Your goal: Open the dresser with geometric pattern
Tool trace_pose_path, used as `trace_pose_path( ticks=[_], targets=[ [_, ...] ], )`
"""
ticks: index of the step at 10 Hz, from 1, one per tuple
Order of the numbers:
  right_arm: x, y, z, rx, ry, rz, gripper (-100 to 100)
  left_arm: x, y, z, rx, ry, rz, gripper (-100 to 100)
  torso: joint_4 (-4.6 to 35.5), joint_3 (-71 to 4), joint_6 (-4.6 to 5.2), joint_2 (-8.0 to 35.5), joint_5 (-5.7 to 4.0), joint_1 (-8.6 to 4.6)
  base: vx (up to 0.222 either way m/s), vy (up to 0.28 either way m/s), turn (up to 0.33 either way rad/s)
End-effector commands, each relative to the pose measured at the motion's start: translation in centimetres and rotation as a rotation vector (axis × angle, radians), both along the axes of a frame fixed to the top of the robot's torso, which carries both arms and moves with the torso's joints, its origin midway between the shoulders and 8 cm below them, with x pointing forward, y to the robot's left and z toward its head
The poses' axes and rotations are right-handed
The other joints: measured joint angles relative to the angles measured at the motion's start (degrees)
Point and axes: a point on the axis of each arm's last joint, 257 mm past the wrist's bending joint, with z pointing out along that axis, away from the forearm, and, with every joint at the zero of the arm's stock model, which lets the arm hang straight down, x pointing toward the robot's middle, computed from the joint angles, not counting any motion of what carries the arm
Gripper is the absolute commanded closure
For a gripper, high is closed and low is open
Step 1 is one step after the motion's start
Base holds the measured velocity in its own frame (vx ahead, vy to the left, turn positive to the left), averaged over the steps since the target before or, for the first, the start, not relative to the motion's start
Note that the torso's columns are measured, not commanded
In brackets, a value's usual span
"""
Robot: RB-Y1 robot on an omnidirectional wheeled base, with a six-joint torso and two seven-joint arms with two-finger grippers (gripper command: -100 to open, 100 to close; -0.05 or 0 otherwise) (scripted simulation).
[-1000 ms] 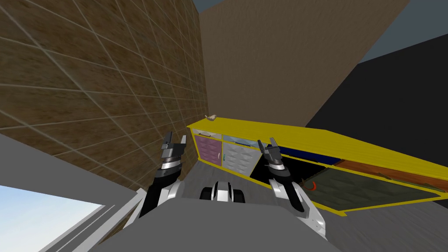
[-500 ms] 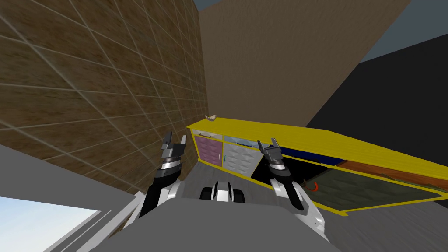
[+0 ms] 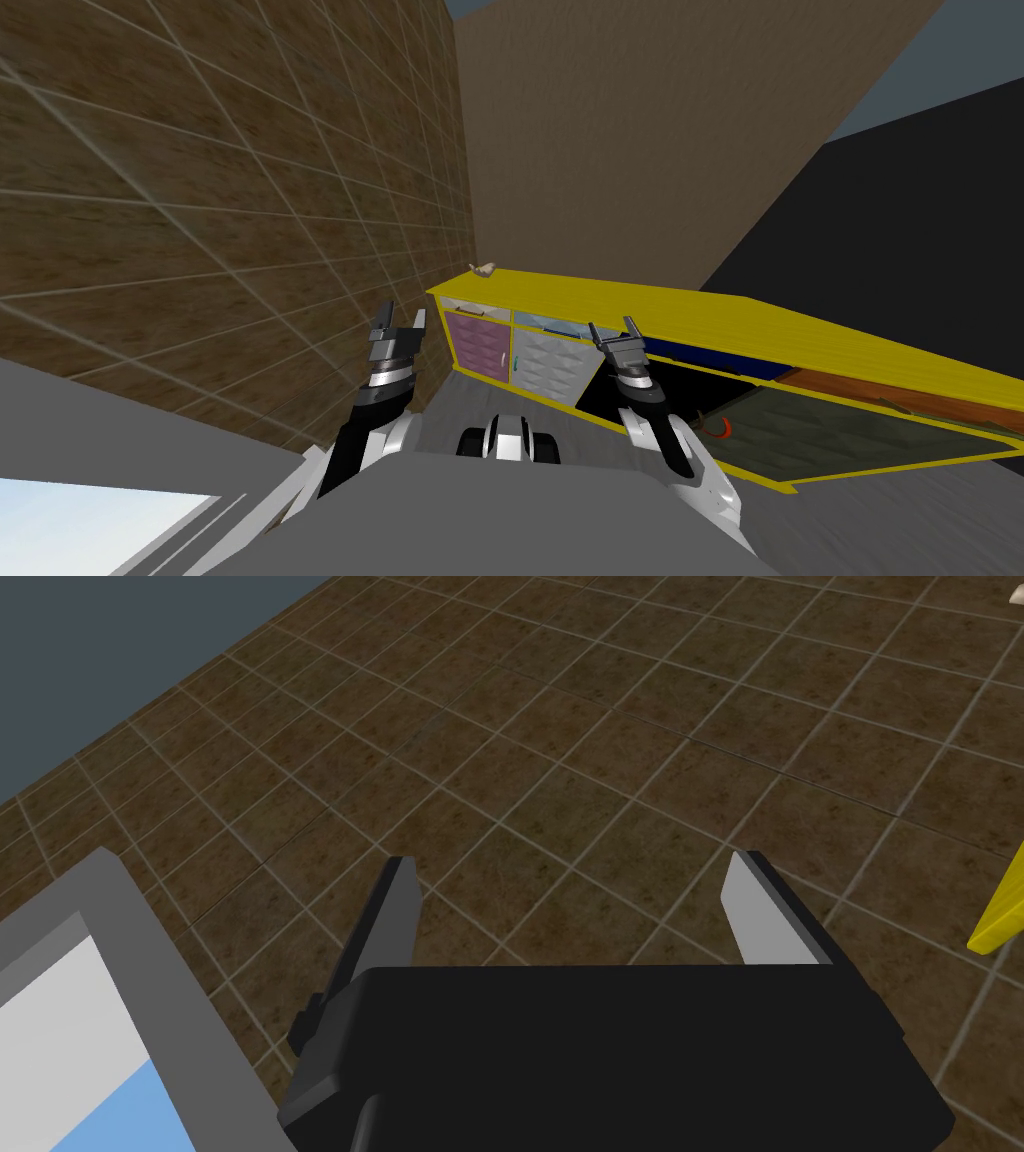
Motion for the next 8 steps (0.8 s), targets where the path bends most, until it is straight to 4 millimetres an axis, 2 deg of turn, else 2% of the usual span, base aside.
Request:
trace_pose_path(
  ticks=[1,5,6,8],
  targets=[
    [0.2,-0.7,-0.6,-0.068,-0.018,-0.067,-100,0.0,0.0,0.0,0.000,0.000,0.000,0,0.00,-0.01,0.01,-0.02,0.01,0.06,0.026,0.046,-0.028],
    [0.4,-1.4,-1.3,-0.151,-0.041,-0.152,-100,0.0,0.0,0.0,0.000,0.000,0.000,0,-0.02,-0.04,0.00,-0.06,0.02,0.06,0.028,0.034,-0.016],
    [0.6,-2.1,-2.0,-0.186,-0.045,-0.188,-100,0.0,0.0,0.0,0.000,0.000,0.000,0,0.00,0.00,0.00,0.00,-0.01,-0.03,0.024,0.042,-0.040],
    [0.6,-2.1,-2.0,-0.218,-0.056,-0.221,-100,0.0,0.0,0.0,0.000,0.000,0.000,0,-0.01,-0.01,0.00,-0.03,0.02,0.06,0.022,0.033,-0.012]
  ],
)
